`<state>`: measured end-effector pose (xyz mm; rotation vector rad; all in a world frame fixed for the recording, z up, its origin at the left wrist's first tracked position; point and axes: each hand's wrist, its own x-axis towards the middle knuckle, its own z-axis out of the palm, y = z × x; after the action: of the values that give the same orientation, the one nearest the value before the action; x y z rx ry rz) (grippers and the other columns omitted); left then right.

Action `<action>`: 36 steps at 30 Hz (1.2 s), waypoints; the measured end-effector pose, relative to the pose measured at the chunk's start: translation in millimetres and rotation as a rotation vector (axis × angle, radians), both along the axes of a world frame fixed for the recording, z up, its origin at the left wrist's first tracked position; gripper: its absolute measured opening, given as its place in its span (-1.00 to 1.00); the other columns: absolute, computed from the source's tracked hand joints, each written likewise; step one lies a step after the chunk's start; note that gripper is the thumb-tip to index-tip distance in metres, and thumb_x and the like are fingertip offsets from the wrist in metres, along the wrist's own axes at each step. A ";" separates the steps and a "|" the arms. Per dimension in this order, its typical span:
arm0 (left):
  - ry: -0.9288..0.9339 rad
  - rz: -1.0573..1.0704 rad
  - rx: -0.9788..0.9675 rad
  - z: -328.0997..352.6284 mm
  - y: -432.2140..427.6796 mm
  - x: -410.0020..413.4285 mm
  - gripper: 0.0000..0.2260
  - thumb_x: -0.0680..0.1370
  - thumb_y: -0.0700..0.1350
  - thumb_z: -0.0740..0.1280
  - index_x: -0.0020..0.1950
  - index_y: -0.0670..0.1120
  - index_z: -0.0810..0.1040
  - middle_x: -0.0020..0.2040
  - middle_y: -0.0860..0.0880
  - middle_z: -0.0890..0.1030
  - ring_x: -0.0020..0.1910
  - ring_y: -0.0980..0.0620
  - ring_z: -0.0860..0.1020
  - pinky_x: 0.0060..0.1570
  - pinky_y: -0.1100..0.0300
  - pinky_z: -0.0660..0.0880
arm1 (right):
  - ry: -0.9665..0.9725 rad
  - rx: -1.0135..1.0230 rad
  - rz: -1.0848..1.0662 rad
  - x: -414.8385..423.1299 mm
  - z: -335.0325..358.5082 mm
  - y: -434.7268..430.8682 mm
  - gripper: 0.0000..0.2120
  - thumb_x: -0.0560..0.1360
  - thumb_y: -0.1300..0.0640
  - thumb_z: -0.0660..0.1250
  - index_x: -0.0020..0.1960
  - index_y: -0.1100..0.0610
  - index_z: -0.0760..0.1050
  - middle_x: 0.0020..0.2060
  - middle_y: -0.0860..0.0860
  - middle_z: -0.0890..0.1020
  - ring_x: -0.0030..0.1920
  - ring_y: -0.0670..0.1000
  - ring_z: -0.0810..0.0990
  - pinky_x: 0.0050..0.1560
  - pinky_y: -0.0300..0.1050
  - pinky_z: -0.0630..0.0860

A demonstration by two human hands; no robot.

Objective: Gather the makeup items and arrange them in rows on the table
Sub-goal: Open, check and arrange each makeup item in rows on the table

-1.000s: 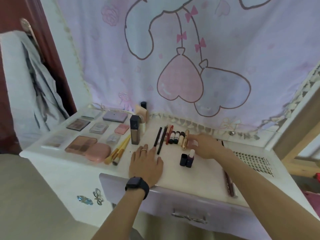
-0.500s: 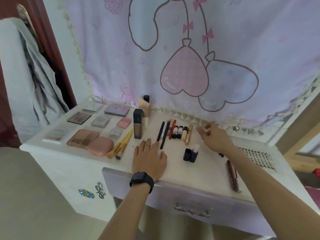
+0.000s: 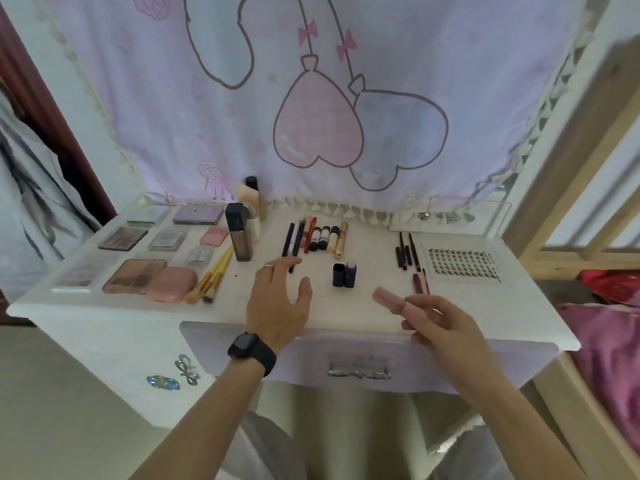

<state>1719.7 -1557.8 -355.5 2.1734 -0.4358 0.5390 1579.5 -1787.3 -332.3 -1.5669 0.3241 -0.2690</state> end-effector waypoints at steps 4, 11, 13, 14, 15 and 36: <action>-0.102 -0.340 0.114 12.0 -25.9 -44.3 -0.59 0.54 0.18 0.28 0.37 0.13 0.39 0.25 0.18 0.47 0.08 0.19 0.52 -0.10 0.39 0.44 | 0.009 -0.009 0.090 -14.8 -6.9 7.8 -0.78 0.42 -0.12 0.50 0.04 -0.14 0.68 -0.11 -0.01 0.76 -0.08 -0.08 0.72 -0.12 -0.36 0.57; -0.440 -0.514 0.441 10.3 -53.7 -59.1 -0.70 0.59 0.06 0.30 0.20 -0.09 0.62 -0.04 -0.03 0.64 -0.14 -0.01 0.60 -0.24 0.10 0.58 | 0.022 0.007 0.060 -19.1 -6.8 -2.2 -0.88 0.51 0.05 0.49 0.04 0.00 0.70 -0.13 0.03 0.76 -0.12 -0.05 0.71 -0.10 -0.31 0.59; -0.489 -0.539 0.502 8.8 -56.8 -59.5 -0.66 0.61 0.08 0.23 0.20 -0.12 0.60 -0.05 -0.06 0.63 -0.16 -0.03 0.59 -0.26 0.10 0.57 | 0.033 0.019 0.068 -20.5 -7.0 -5.3 -0.91 0.52 0.06 0.49 0.02 -0.01 0.72 -0.14 0.03 0.76 -0.13 -0.07 0.71 -0.09 -0.31 0.59; -0.507 -0.546 0.528 8.8 -58.0 -59.7 -0.65 0.62 0.10 0.21 0.19 -0.12 0.60 -0.06 -0.06 0.63 -0.18 -0.03 0.58 -0.28 0.11 0.56 | 0.038 0.026 0.066 -20.9 -7.1 -6.4 -0.91 0.52 0.07 0.49 0.01 -0.01 0.72 -0.14 0.04 0.76 -0.14 -0.08 0.70 -0.08 -0.31 0.58; -0.521 -0.552 0.553 9.0 -58.8 -60.1 -0.64 0.62 0.11 0.19 0.17 -0.12 0.60 -0.08 -0.05 0.62 -0.20 -0.03 0.57 -0.29 0.11 0.54 | 0.042 0.026 0.066 -21.1 -7.7 -7.4 -0.91 0.52 0.08 0.49 0.01 0.00 0.72 -0.15 0.04 0.76 -0.14 -0.08 0.70 -0.08 -0.32 0.58; 0.037 -0.587 0.394 23.3 -72.7 -75.0 -0.48 0.60 0.27 -0.20 0.11 0.00 0.41 -0.10 0.16 0.42 -0.30 0.17 0.40 -0.25 0.17 0.41 | 0.047 -0.297 0.163 -16.2 18.0 -30.3 -0.50 0.39 -0.50 0.31 0.07 -0.16 0.62 -0.25 0.00 0.74 -0.26 -0.04 0.70 -0.13 -0.19 0.59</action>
<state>1644.6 -1630.5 -332.2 2.2598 -1.1898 0.0869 1563.3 -1817.6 -314.3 -1.8842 0.1963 -0.1579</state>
